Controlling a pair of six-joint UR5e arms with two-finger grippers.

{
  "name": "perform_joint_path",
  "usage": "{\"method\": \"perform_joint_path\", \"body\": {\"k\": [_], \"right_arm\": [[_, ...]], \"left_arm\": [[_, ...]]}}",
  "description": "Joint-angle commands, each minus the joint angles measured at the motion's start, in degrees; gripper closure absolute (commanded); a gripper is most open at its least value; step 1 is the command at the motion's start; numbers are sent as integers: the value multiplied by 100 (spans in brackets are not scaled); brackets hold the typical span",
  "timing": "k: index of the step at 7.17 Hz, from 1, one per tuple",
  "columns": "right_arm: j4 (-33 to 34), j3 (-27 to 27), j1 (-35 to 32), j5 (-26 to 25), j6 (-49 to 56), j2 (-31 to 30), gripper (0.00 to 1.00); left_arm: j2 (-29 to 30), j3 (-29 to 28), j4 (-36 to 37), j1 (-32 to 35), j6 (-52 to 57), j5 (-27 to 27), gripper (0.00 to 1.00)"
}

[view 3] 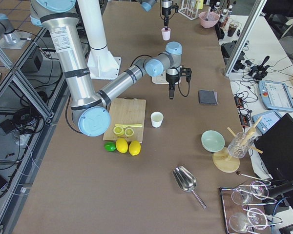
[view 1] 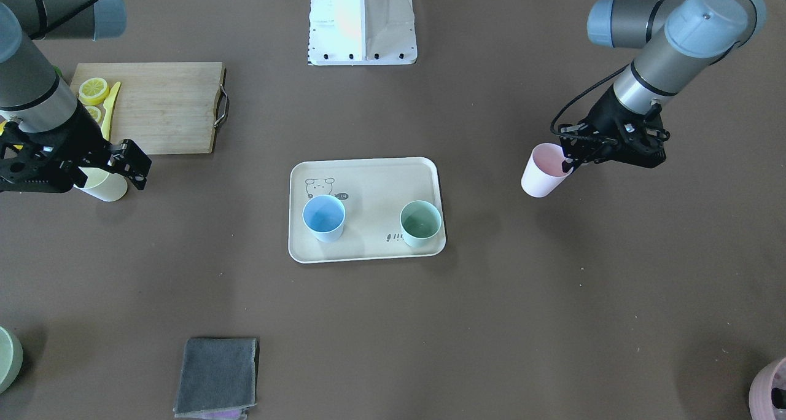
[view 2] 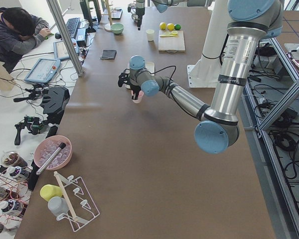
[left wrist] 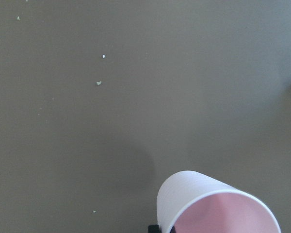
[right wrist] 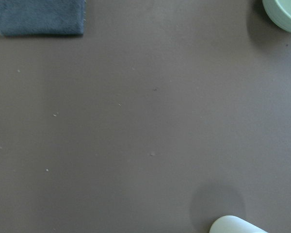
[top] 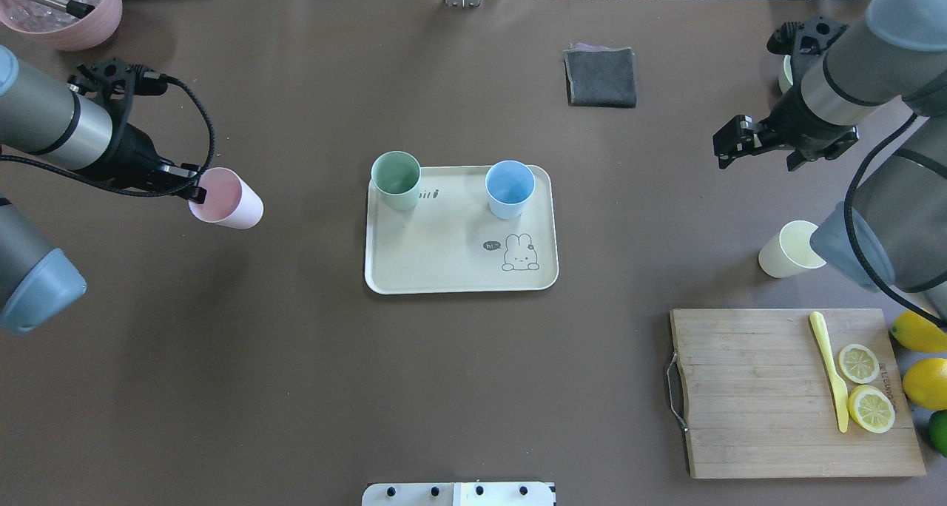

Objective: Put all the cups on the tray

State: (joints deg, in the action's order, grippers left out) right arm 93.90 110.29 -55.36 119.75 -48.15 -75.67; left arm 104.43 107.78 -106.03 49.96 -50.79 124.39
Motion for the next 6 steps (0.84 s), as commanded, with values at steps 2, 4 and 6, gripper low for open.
{"method": "perform_joint_path", "body": {"k": [2, 4, 6], "right_arm": [[-969, 97, -71, 214, 270, -1018, 0], [-970, 80, -405, 505, 857, -1238, 0], [-970, 62, -520, 506, 1185, -1485, 0]], "left_arm": [[1320, -247, 851, -1249, -1178, -1113, 100], [1789, -563, 1085, -1454, -1320, -1259, 100], [2195, -1047, 1067, -1594, -1513, -1495, 100]]}}
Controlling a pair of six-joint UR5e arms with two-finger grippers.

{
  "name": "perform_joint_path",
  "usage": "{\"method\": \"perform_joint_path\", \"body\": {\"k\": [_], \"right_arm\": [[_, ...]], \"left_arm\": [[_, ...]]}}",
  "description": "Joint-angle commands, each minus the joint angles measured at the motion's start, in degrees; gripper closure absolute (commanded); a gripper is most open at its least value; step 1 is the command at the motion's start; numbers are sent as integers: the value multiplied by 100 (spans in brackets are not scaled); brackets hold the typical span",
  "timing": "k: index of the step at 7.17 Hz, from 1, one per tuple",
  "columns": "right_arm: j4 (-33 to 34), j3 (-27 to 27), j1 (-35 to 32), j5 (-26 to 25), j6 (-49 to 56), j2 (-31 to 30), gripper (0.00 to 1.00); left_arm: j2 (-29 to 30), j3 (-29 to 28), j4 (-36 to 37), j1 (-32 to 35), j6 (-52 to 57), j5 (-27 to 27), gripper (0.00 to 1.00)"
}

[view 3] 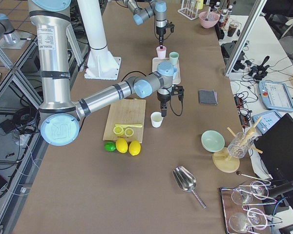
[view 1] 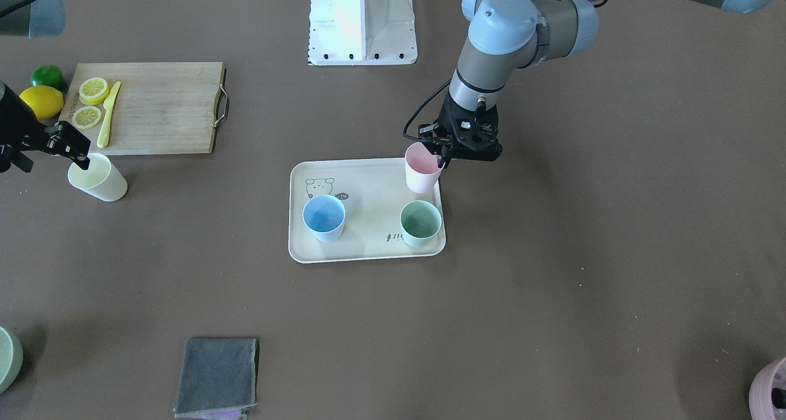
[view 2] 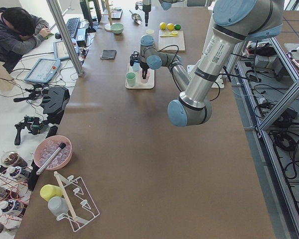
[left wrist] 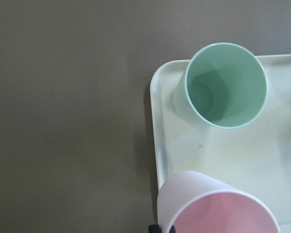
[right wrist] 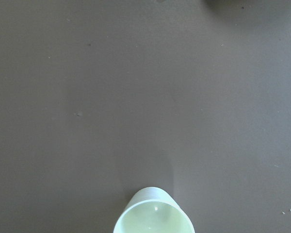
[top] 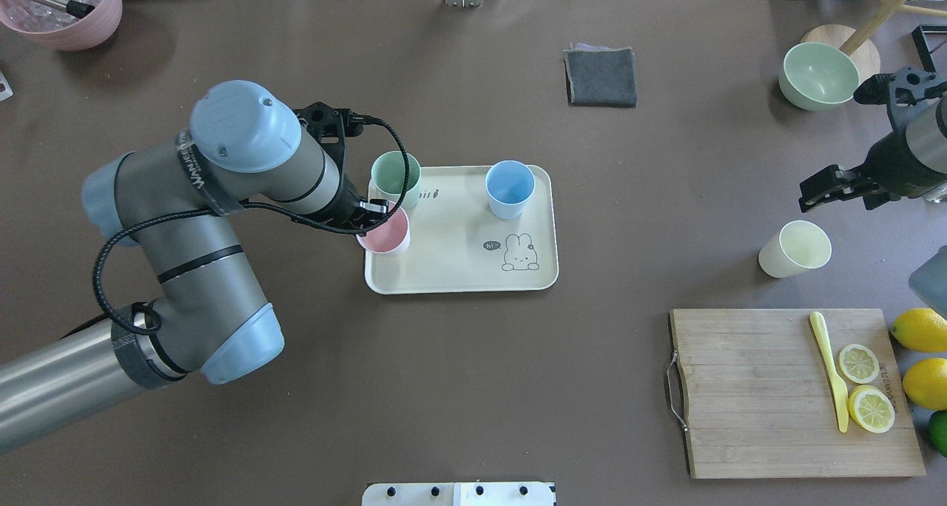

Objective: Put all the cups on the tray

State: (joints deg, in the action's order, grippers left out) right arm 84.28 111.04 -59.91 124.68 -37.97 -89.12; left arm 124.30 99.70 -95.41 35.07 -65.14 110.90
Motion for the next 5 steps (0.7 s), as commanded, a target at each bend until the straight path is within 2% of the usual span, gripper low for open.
{"method": "perform_joint_path", "body": {"k": [1, 2, 3, 5], "right_arm": [[-8, -21, -56, 12, 167, -193, 0], [-8, -47, -56, 4, 167, -307, 0], [-17, -12, -47, 4, 167, -447, 1], [-156, -186, 31, -14, 106, -423, 6]], "left_arm": [[182, -241, -13, -192, -60, -261, 100], [217, -206, -13, -219, -43, -270, 55], [226, -23, -13, -220, -34, -288, 2], [200, 286, 31, -45, 1, -271, 2]]}}
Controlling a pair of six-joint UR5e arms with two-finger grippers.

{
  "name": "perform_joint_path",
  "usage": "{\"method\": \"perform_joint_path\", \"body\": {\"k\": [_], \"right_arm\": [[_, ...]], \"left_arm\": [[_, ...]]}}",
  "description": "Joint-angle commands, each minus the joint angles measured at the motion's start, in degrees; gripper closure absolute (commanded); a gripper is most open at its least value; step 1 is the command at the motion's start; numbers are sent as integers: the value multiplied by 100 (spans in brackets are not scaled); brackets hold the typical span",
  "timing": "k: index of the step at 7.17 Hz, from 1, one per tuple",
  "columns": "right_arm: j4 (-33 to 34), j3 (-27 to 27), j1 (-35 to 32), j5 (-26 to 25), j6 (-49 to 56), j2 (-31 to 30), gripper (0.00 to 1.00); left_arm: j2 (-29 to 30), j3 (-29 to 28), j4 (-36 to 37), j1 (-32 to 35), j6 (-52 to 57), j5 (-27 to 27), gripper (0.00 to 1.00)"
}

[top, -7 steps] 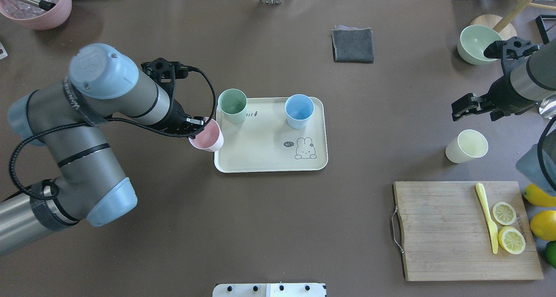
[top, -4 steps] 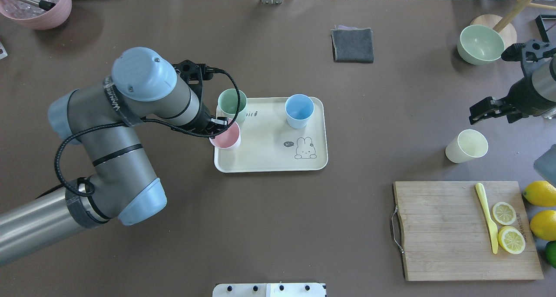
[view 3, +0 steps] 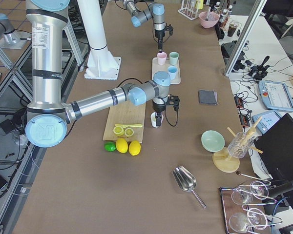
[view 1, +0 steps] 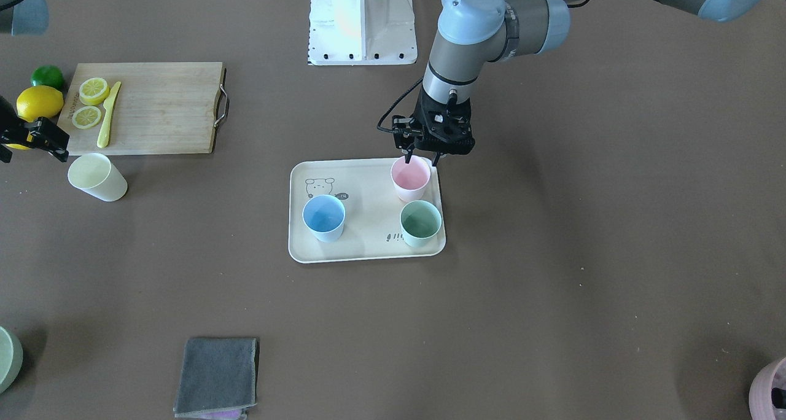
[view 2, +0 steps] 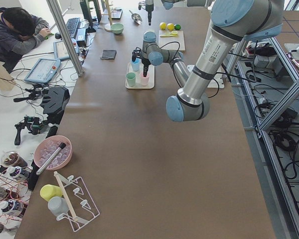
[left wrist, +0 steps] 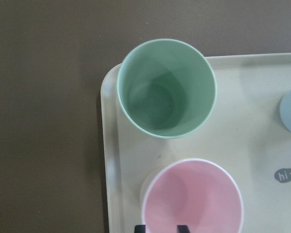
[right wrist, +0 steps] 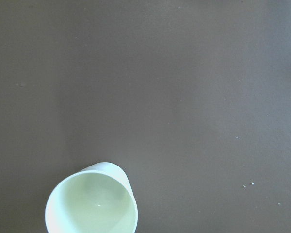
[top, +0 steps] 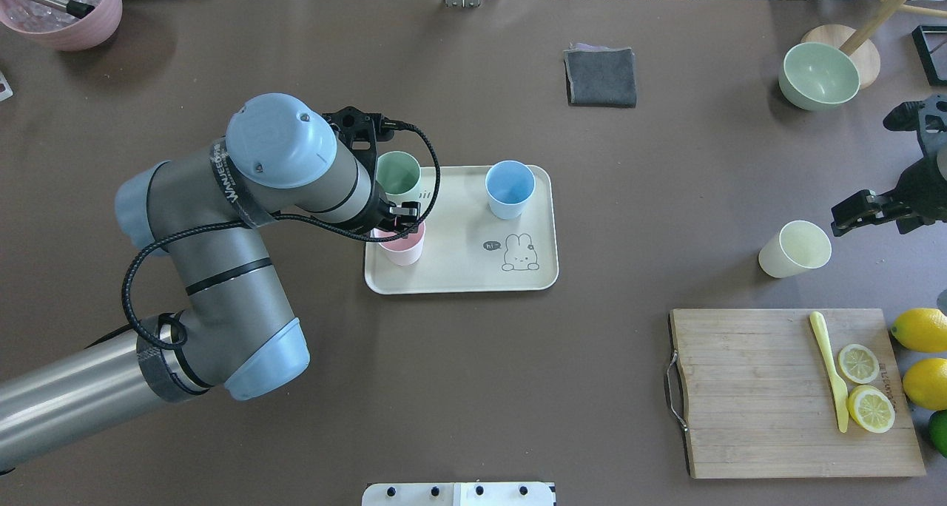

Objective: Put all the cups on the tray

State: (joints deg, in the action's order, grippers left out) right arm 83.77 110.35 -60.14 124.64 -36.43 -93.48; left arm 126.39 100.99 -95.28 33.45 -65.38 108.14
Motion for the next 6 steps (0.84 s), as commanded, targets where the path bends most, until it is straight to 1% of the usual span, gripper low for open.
{"method": "perform_joint_path", "body": {"k": [1, 2, 3, 4, 5, 6], "right_arm": [[-490, -397, 185, -28, -275, 84, 11], [-859, -739, 343, -54, -642, 276, 14], [-950, -760, 397, -54, -750, 287, 22], [-959, -743, 493, -46, -943, 278, 72], [-968, -725, 581, -72, -945, 217, 100], [-968, -629, 626, -72, -901, 173, 100]], "left_arm": [[-44, 236, 18, 205, 182, 23, 2], [-62, 280, 18, 215, 201, 23, 2], [-62, 281, 27, 215, 201, 23, 2], [-62, 281, 18, 224, 209, 23, 2], [-62, 281, 18, 215, 210, 14, 2], [-62, 281, 18, 224, 201, 14, 2]]}}
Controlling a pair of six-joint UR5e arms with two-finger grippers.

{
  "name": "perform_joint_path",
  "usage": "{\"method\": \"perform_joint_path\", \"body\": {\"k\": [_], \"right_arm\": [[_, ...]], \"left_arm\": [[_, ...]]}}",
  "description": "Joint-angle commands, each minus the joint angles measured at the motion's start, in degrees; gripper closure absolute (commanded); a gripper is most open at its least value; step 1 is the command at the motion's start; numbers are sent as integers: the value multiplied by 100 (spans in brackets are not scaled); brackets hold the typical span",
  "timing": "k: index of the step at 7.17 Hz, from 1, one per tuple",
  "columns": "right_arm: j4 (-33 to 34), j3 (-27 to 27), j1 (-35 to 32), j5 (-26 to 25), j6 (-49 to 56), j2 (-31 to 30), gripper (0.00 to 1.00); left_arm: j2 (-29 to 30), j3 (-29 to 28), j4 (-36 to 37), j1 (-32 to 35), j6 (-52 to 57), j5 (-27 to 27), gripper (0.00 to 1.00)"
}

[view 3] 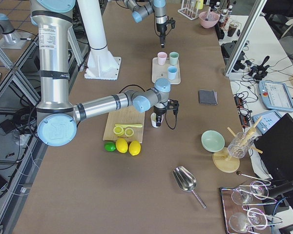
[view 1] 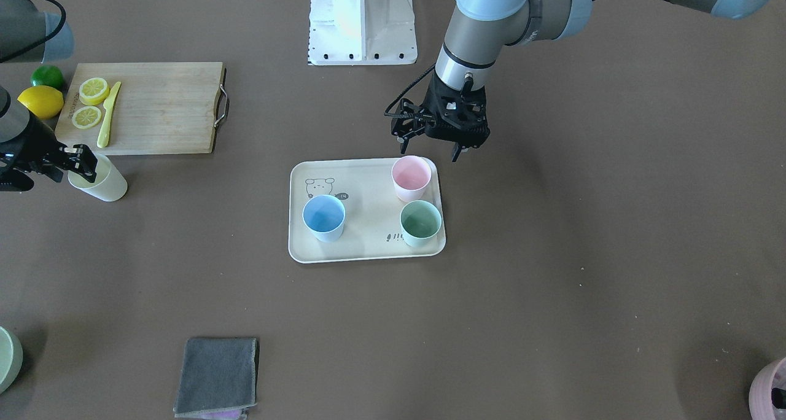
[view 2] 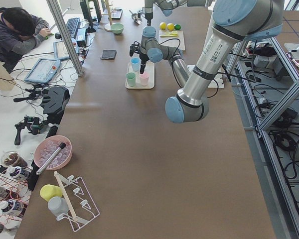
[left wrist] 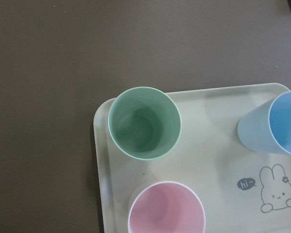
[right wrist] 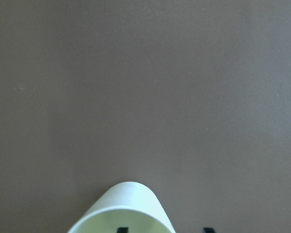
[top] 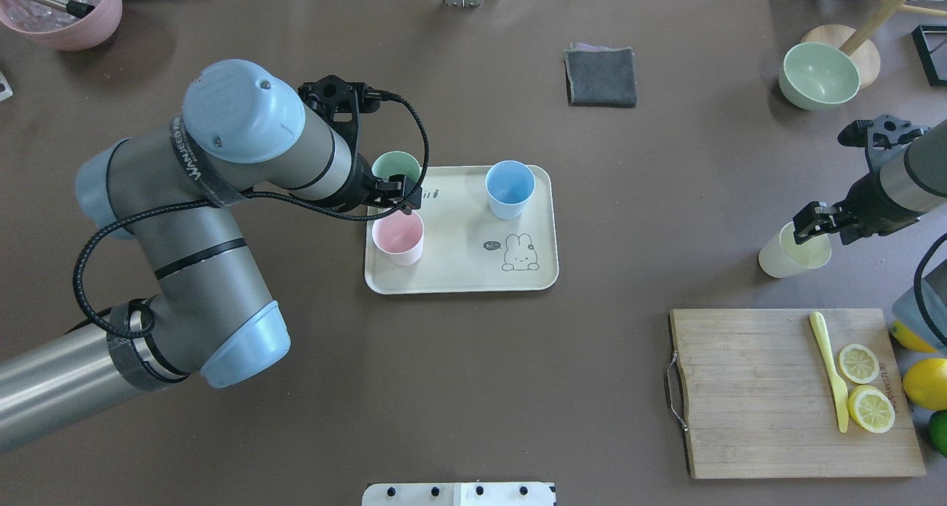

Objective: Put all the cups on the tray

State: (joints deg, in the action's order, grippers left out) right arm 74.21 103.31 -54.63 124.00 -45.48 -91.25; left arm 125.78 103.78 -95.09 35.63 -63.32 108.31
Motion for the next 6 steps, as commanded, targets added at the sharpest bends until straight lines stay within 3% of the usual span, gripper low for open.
{"method": "perform_joint_path", "body": {"k": [1, 4, 6], "right_arm": [[-12, 145, 84, -17, 4, -86, 100], [14, 540, 84, 44, -205, 219, 100], [163, 550, 284, 27, -1491, 1079, 100]], "left_arm": [[-1, 2, -1, 5, 4, -3, 2], [-18, 413, 559, 215, 413, 41, 2], [-507, 598, 615, 819, 1273, 862, 2]]}}
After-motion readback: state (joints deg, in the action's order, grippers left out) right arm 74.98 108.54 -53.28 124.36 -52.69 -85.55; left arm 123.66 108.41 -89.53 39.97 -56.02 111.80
